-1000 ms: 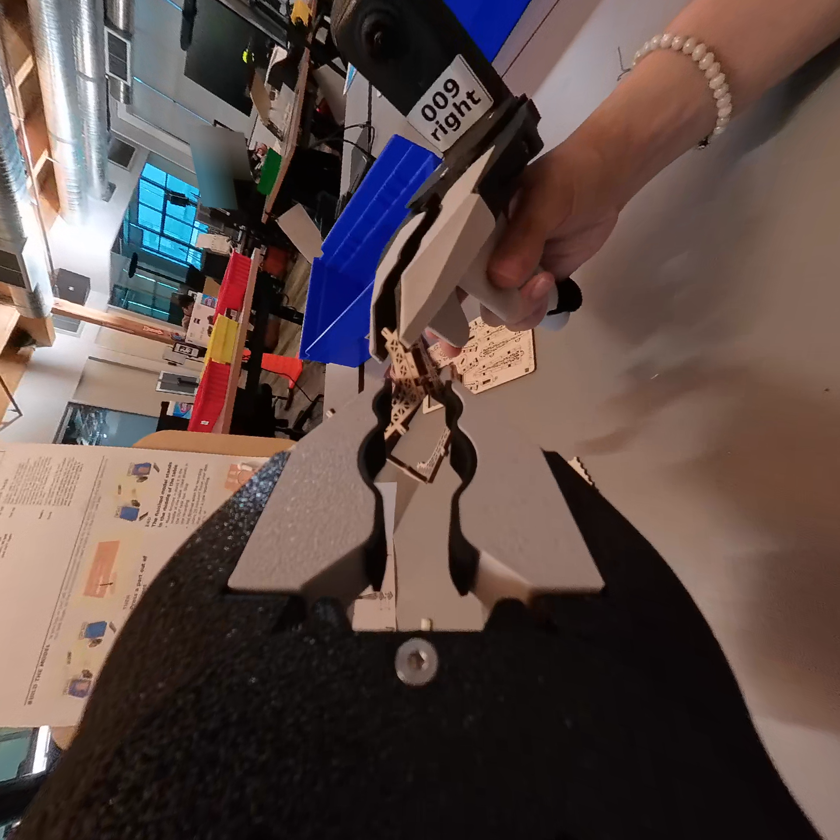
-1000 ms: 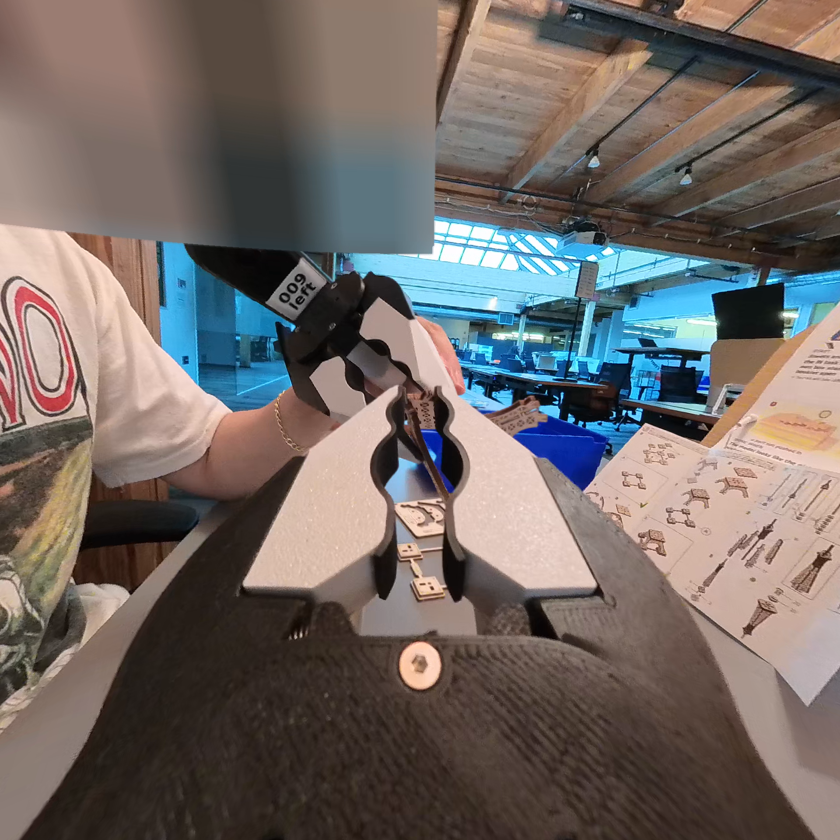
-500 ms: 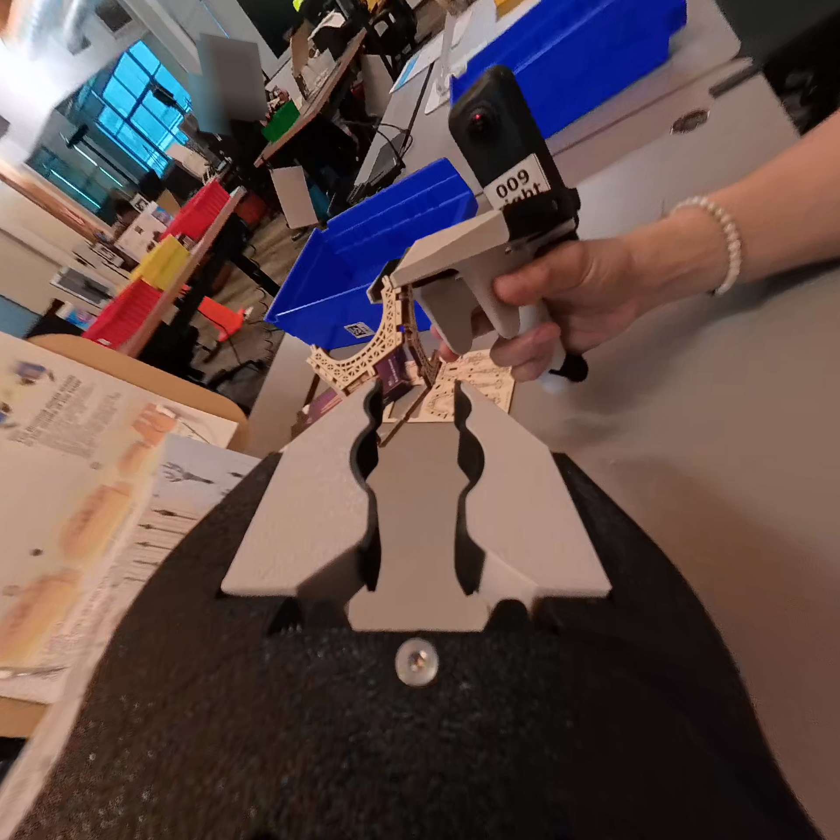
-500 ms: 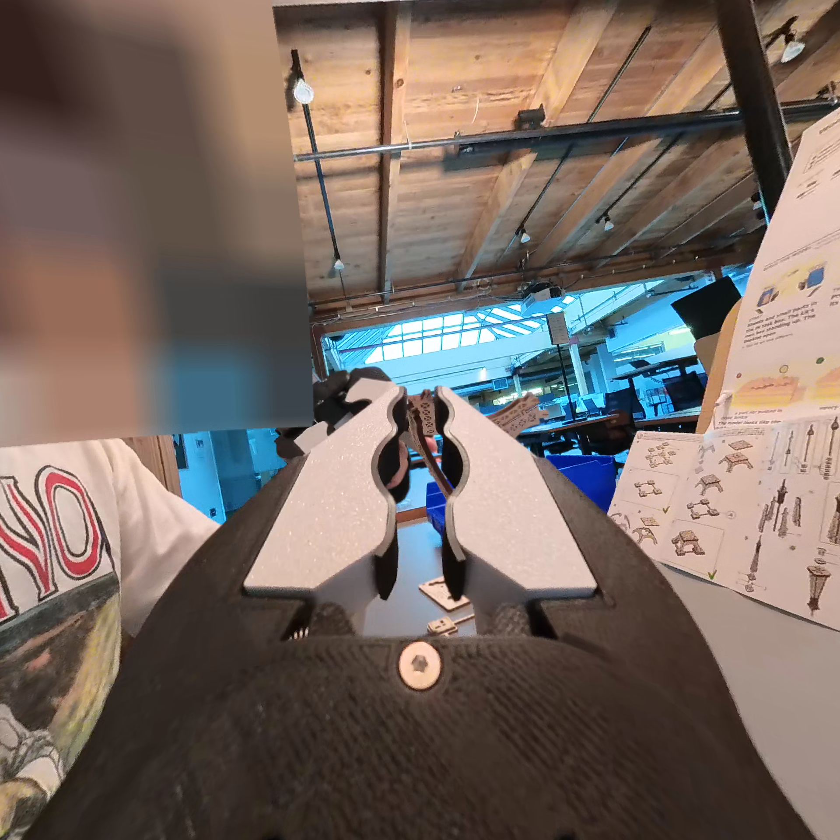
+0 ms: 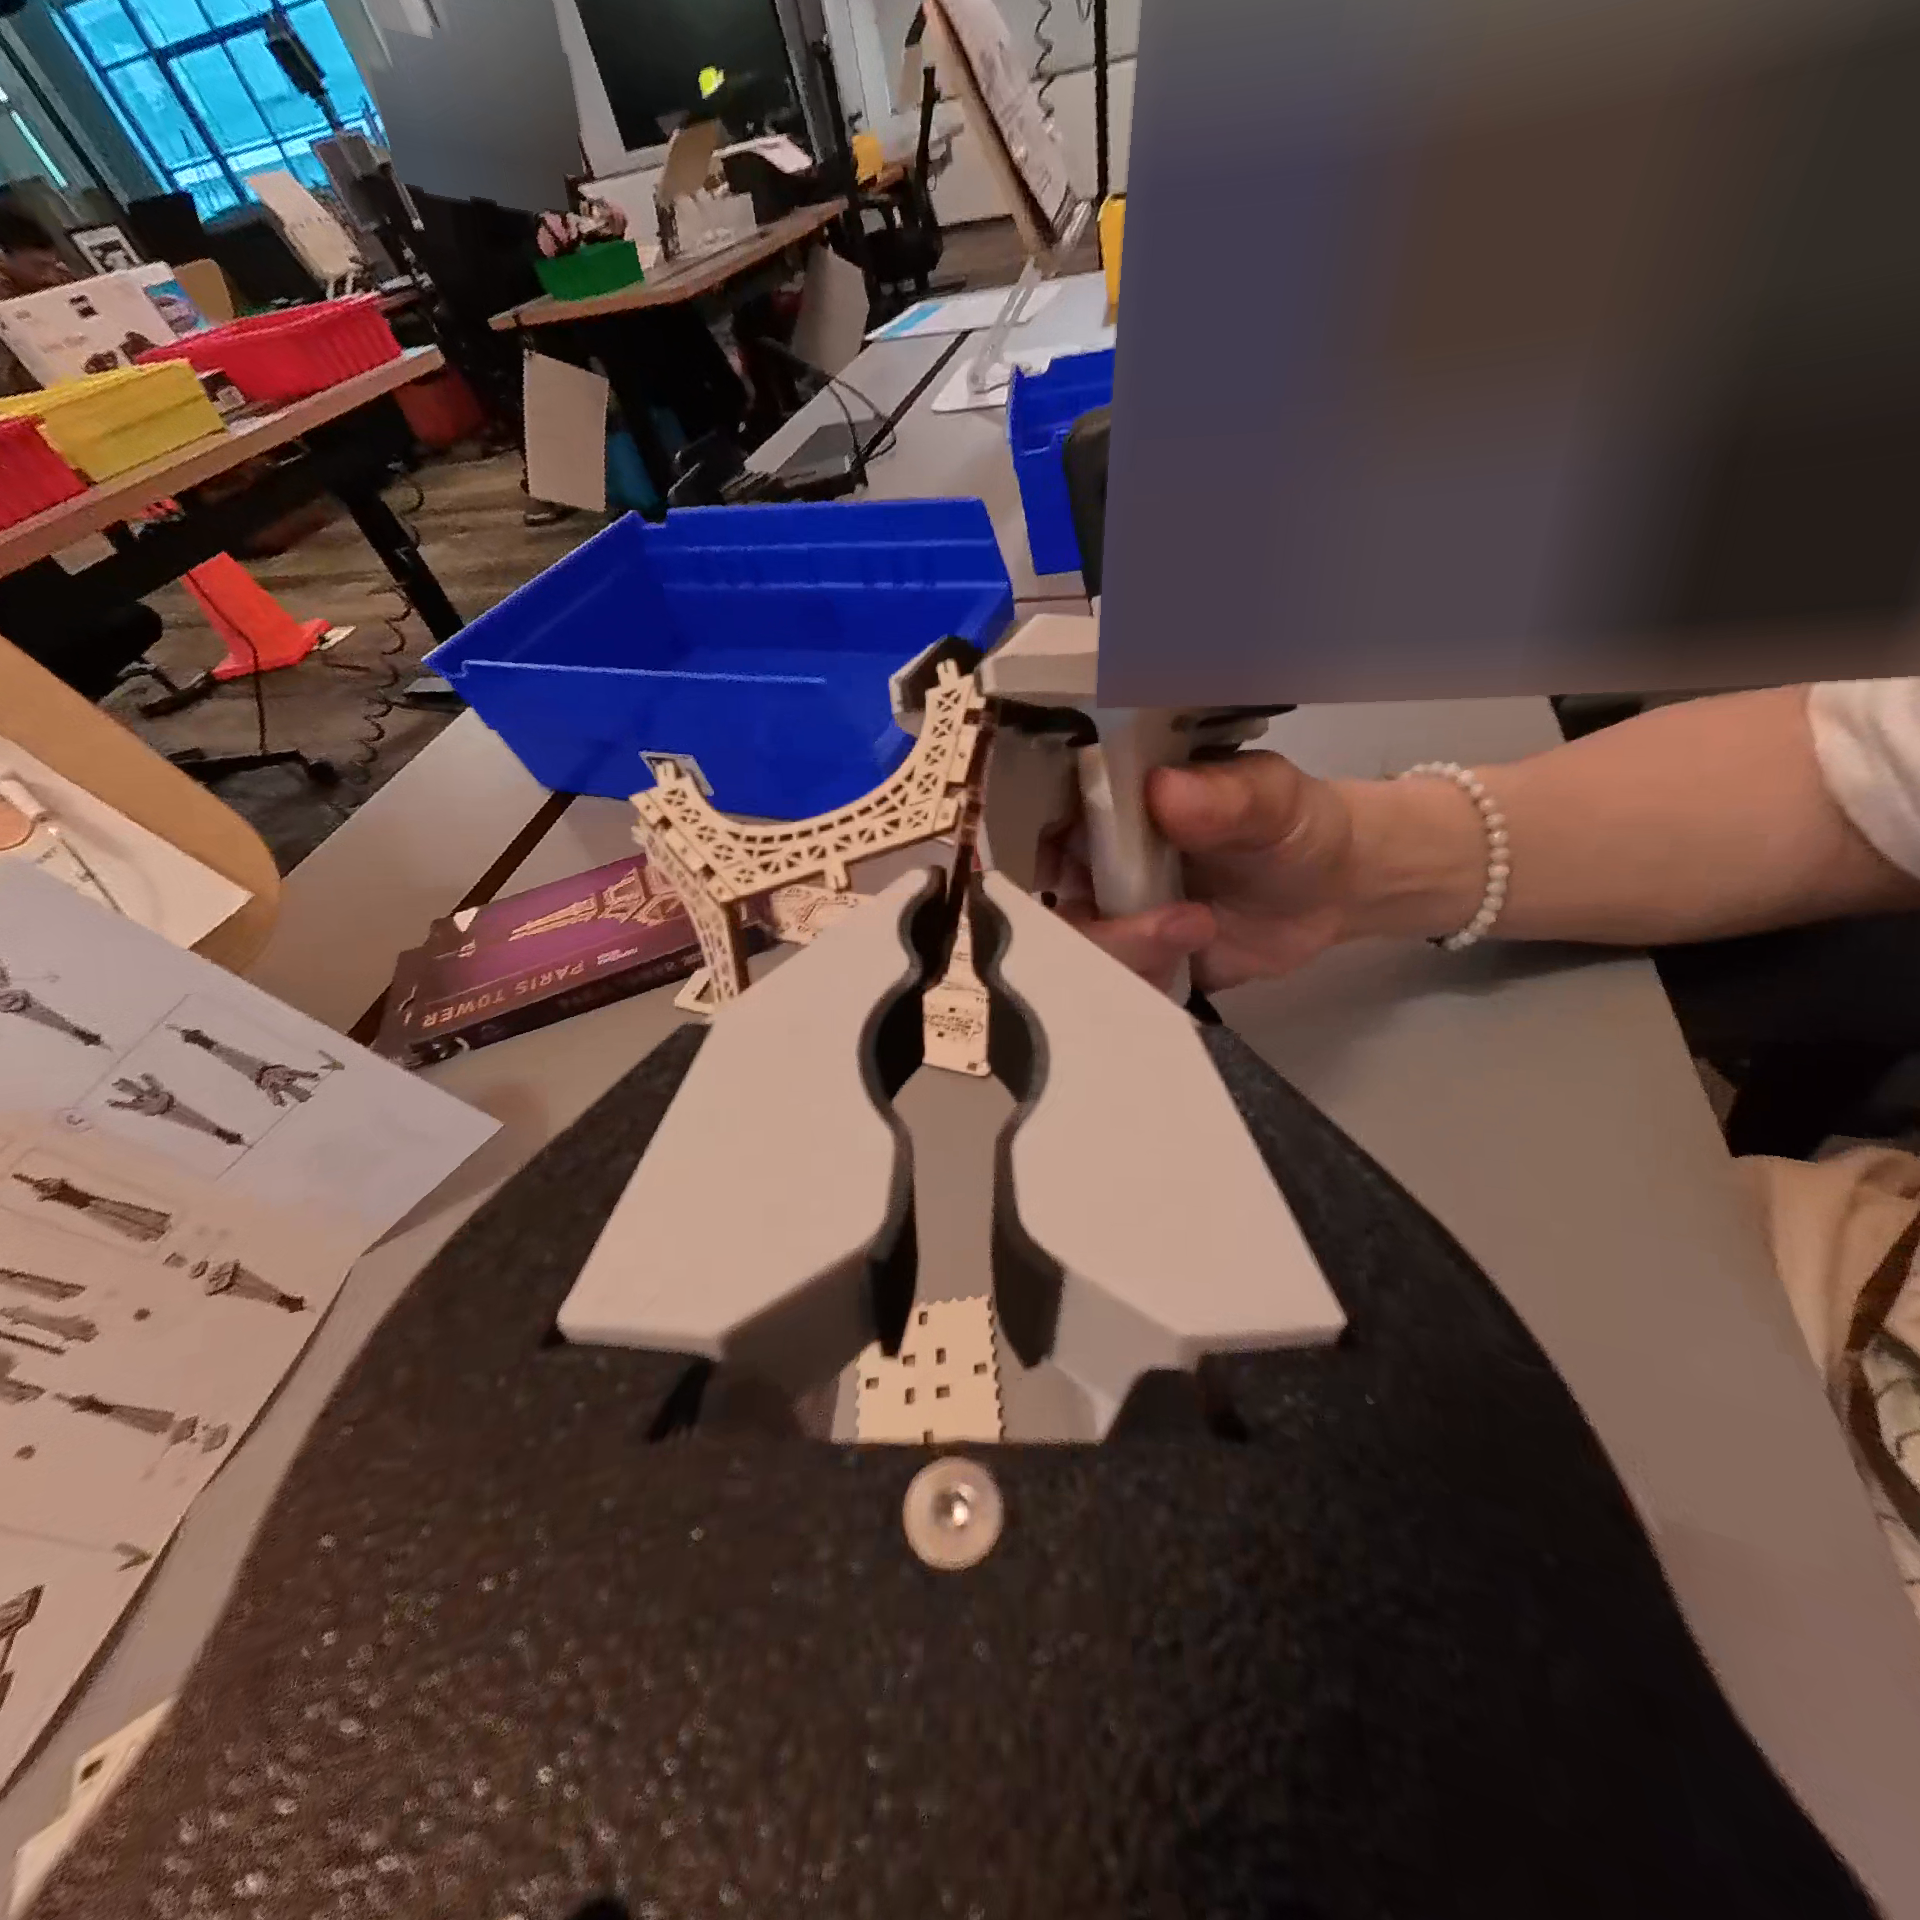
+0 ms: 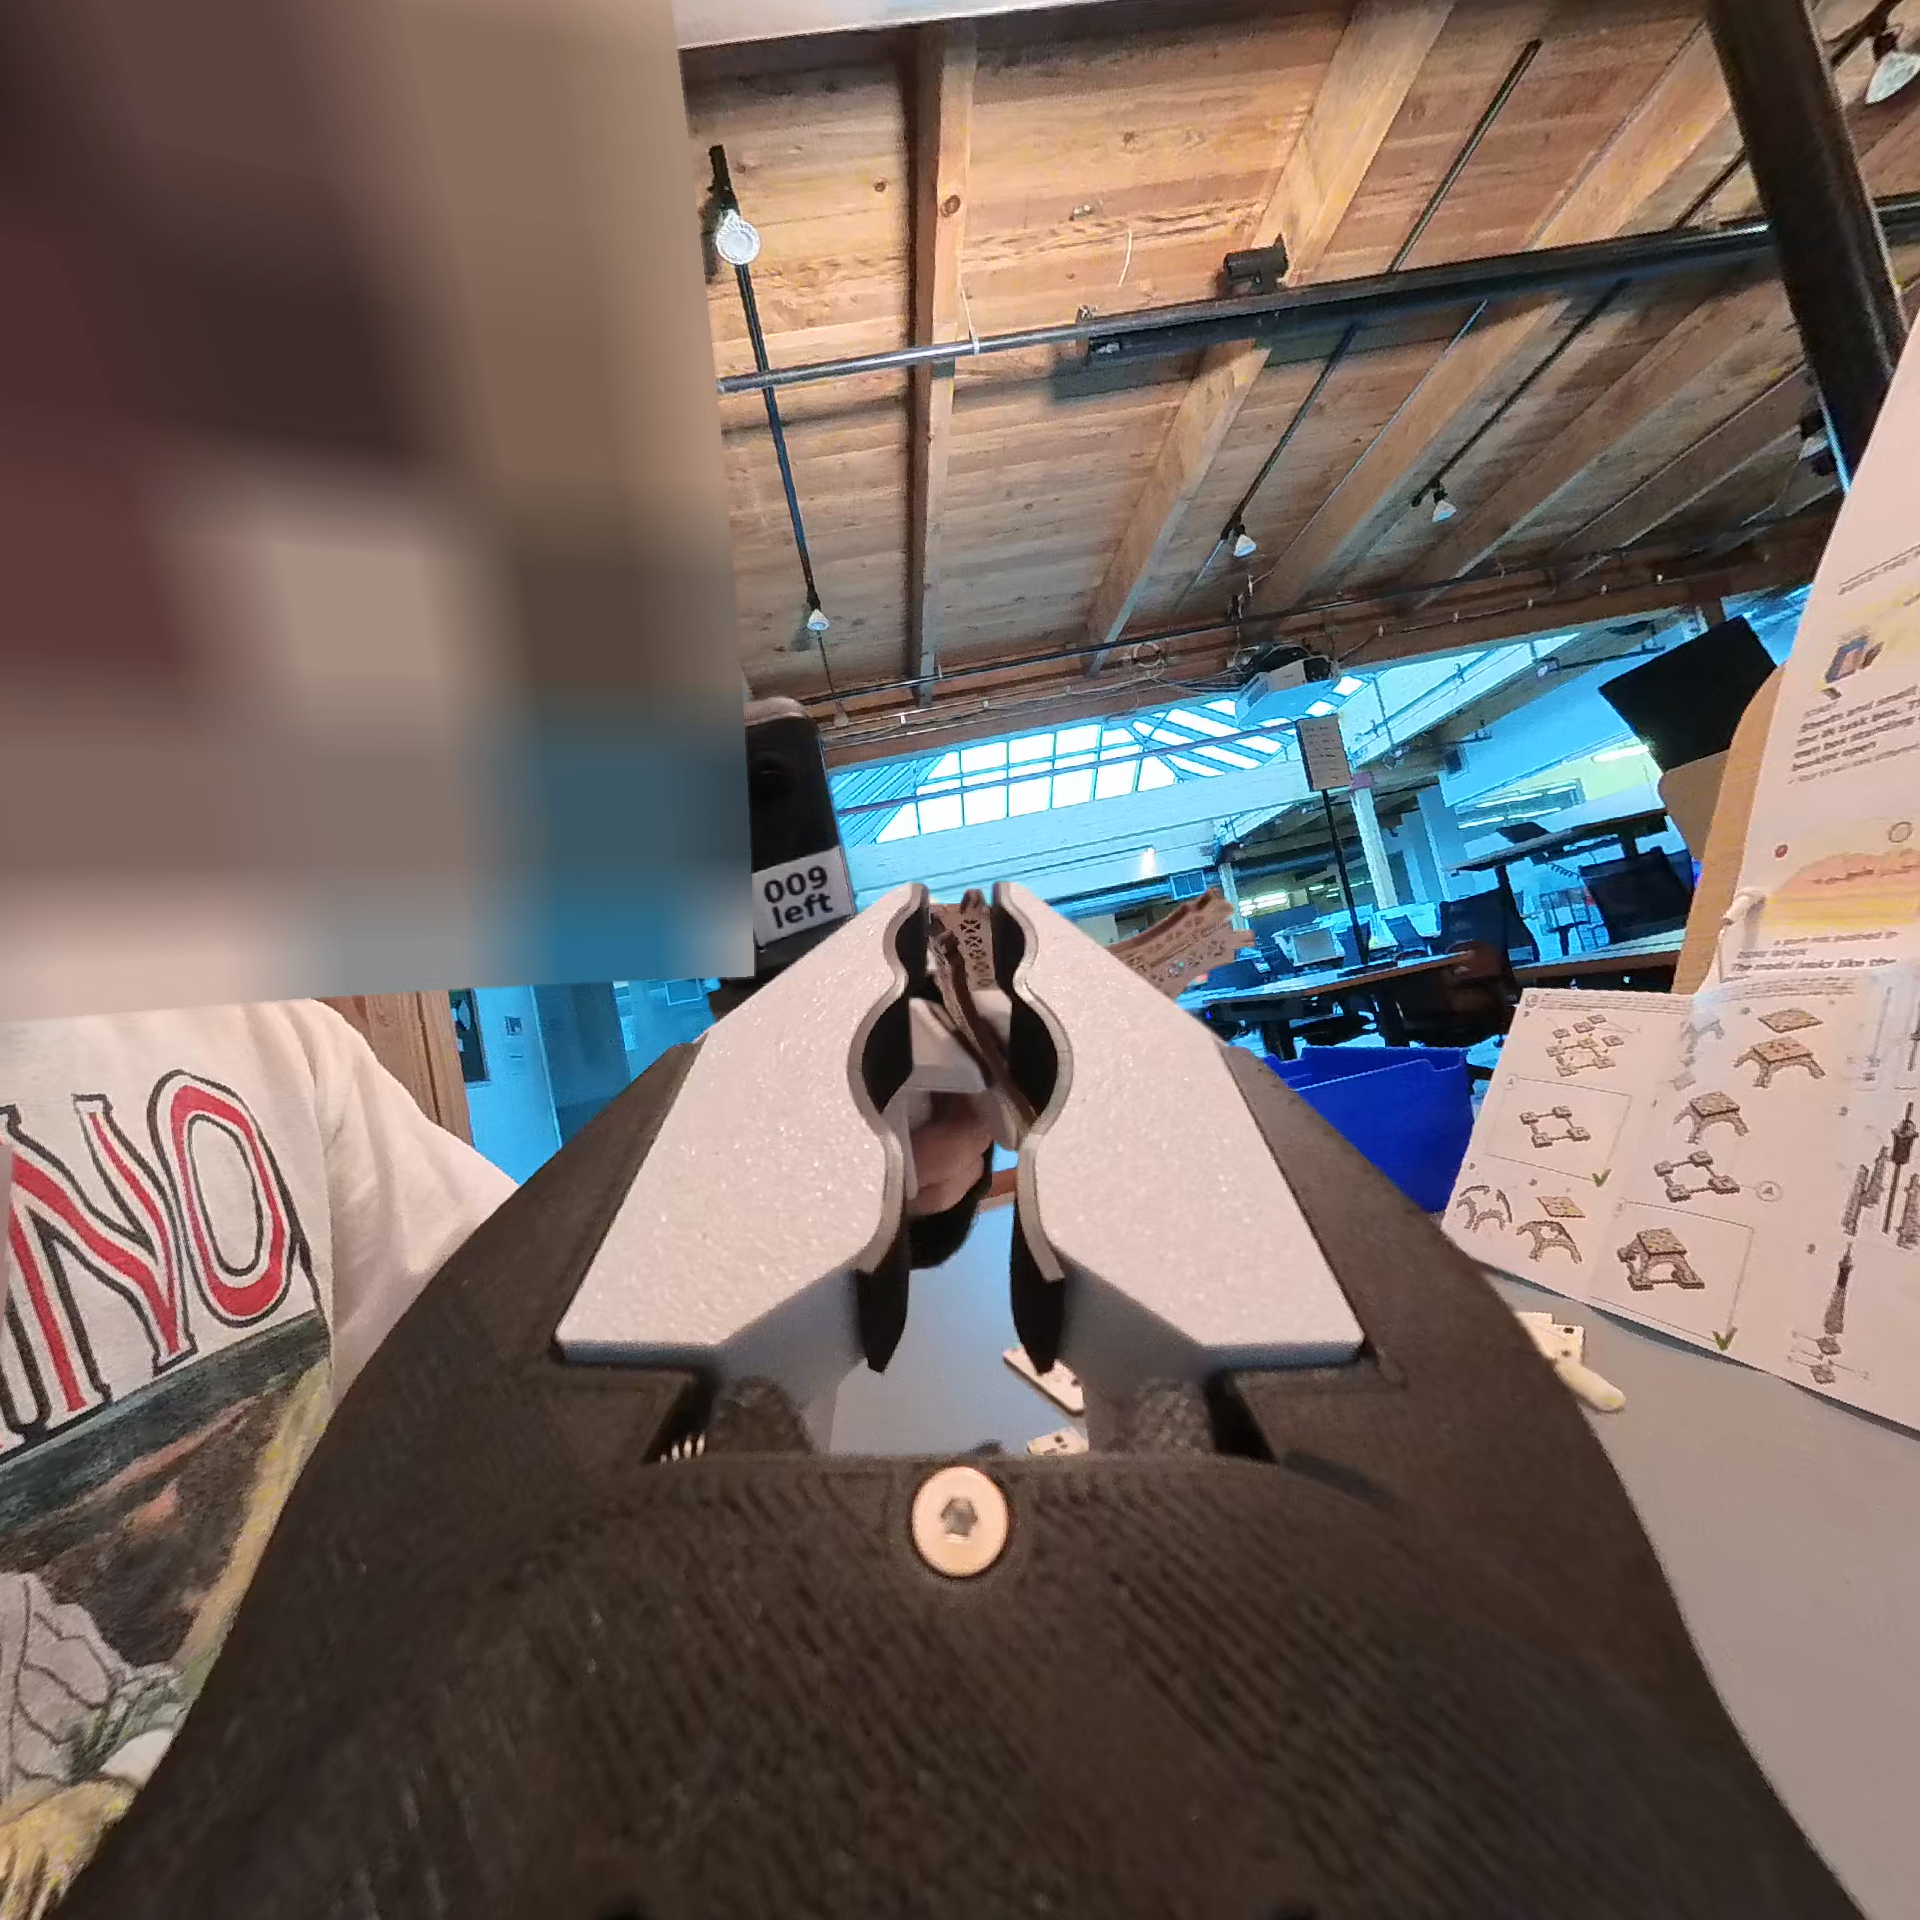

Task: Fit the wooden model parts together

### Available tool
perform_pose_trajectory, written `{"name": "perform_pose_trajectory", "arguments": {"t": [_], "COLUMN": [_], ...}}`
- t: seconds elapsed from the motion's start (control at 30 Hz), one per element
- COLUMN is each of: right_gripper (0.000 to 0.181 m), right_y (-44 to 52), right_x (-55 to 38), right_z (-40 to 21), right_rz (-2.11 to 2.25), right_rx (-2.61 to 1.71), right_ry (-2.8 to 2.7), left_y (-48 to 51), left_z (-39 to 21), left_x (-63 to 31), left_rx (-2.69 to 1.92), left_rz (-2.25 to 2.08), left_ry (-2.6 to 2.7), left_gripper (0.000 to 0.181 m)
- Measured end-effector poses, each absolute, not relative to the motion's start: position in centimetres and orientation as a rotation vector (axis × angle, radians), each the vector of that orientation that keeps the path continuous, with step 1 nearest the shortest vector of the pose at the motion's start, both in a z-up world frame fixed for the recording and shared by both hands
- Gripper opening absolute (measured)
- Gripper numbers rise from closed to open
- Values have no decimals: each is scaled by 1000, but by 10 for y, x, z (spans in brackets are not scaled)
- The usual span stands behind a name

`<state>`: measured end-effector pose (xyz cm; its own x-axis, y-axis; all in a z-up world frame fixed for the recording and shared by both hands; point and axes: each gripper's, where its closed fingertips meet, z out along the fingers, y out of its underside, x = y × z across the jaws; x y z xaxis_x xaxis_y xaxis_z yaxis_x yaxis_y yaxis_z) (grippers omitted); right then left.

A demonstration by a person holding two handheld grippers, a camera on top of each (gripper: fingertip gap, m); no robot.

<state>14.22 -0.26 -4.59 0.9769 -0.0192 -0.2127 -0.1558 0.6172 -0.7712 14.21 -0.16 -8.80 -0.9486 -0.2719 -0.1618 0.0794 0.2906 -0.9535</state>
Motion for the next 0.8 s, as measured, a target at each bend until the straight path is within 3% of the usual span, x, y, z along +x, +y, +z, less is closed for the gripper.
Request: {"name": "perform_pose_trajectory", "arguments": {"t": [0.03,0.17,0.37,0.7,0.8], "right_gripper": [9,11,48,31,15], "right_y": [-3,-3,4,8,7], "right_x": [142,138,138,133,140], "right_z": [-46,-47,-62,-62,-65], "right_rz": [75,42,-122,21,150], "right_rx": [-902,-953,-1152,-1135,-1109], "right_ry": [207,153,87,97,173], "left_y": [-1,1,12,23,25], "left_z": [-87,-87,-85,-106,-113], "left_x": [142,139,142,124,123], "left_rx": [-173,-117,-27,98,102], "left_rz": [-1714,-1704,-1659,-1491,-1467], "left_ry": [2268,2285,2296,2517,2567], "left_gripper": [0,0,0,0,0]}}
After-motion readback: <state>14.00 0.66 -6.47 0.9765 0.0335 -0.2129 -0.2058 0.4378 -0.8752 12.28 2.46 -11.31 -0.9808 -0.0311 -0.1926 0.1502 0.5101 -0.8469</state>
